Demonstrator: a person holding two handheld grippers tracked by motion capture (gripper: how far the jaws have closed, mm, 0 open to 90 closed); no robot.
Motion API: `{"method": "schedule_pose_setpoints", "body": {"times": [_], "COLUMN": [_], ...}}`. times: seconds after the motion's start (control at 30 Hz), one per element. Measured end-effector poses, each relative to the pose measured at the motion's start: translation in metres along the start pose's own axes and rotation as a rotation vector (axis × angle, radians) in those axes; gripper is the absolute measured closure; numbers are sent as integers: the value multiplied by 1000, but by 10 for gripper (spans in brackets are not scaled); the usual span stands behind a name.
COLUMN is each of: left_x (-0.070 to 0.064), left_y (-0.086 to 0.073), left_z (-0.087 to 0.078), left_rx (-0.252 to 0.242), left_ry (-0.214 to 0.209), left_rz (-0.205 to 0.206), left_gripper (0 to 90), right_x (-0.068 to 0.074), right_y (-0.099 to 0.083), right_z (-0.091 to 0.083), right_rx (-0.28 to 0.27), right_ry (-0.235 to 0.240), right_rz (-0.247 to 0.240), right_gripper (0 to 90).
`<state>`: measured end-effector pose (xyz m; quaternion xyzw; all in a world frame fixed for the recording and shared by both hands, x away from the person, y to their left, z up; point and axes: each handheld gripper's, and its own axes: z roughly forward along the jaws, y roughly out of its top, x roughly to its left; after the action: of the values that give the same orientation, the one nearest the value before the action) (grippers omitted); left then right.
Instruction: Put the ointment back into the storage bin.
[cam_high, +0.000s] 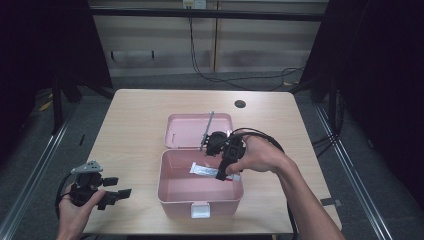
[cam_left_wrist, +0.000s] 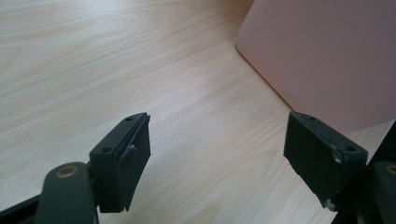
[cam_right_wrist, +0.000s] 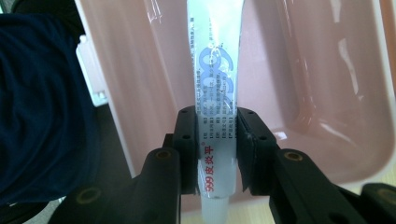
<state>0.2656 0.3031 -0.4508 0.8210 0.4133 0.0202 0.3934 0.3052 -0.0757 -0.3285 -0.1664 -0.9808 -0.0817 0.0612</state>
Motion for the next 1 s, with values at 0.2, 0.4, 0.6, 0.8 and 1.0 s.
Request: {"method": "schedule_pose_setpoints", "body": {"times": [0.2, 0.4, 0.6, 0.8, 1.0], "left_x": [0, 0, 0, 0, 0], "left_y": [0, 0, 0, 0, 0], "left_z": [0, 0, 0, 0, 0], "left_rx": [-1, 0, 2, 0, 2], "left_ry": [-1, -1, -1, -2, -1], "left_rz": [0, 1, 3, 1, 2], "left_gripper": [228, 228, 228, 228, 228], "right_x": [-5, 0, 2, 3, 7], "right_y": [7, 13, 19, 22, 25], "right_z": [9, 18, 27, 36, 44], "right_rx": [-7, 18, 24, 40, 46], "right_ry": [-15, 14, 27, 45, 62], "right_rz": [-6, -40, -70, -78, -124], "right_gripper": [720, 720, 720, 720, 720]}}
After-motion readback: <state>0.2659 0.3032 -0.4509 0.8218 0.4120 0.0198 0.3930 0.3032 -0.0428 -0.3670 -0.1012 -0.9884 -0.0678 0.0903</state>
